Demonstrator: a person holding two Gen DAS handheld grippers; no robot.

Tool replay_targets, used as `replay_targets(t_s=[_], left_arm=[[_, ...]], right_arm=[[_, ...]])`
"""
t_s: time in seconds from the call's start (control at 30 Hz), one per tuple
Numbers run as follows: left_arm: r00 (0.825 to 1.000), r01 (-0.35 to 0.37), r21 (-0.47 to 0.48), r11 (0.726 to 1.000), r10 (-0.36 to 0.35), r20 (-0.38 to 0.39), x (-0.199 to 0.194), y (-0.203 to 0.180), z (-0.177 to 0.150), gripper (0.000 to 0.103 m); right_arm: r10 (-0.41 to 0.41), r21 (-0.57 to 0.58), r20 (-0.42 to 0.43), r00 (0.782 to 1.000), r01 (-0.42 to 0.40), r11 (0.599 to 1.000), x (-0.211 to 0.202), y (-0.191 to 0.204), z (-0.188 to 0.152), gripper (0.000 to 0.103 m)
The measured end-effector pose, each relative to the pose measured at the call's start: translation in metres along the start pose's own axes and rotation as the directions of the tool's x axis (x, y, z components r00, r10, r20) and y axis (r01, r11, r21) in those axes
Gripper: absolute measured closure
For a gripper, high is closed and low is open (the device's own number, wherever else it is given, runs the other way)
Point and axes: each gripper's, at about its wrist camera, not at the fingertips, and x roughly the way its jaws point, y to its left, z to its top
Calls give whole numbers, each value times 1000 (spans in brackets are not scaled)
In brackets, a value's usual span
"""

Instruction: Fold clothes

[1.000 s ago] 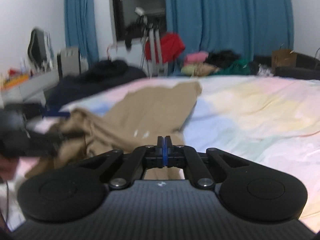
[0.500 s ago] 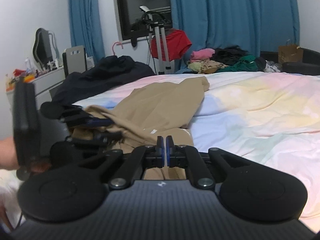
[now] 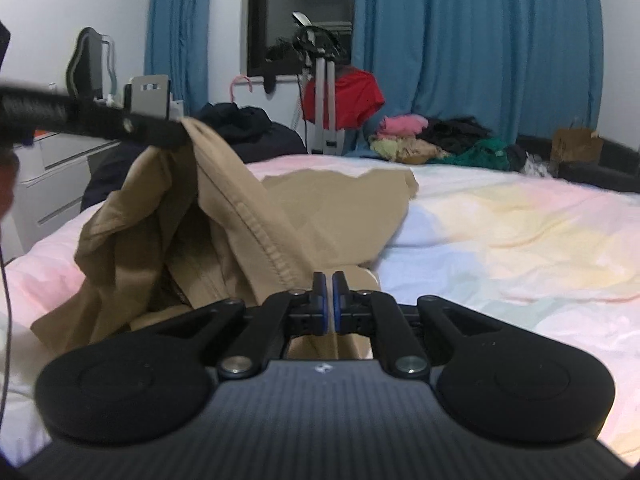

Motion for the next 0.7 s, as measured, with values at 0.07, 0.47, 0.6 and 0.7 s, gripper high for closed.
replay_targets(t_s=[0.07,0.47,0.6,0.7], left_arm=[[1000,30,-69,997,-29,11,-11,8,3,102],[990,80,-385,920,-30,134,-37,58,-2,102],[983,53,-458,887,34,179,-46,67,-6,102],[980,31,-482,876,68,187,-52,71,-5,102]], right_arm=[[4,-38,22,1000,-3,999,-4,8,0,71],[37,-344,174,984,26,938,-27,60,-16,13],[73,-408,244,967,34,912,-39,73,-22,13],[92,-451,263,960,38,892,-43,83,-26,13]])
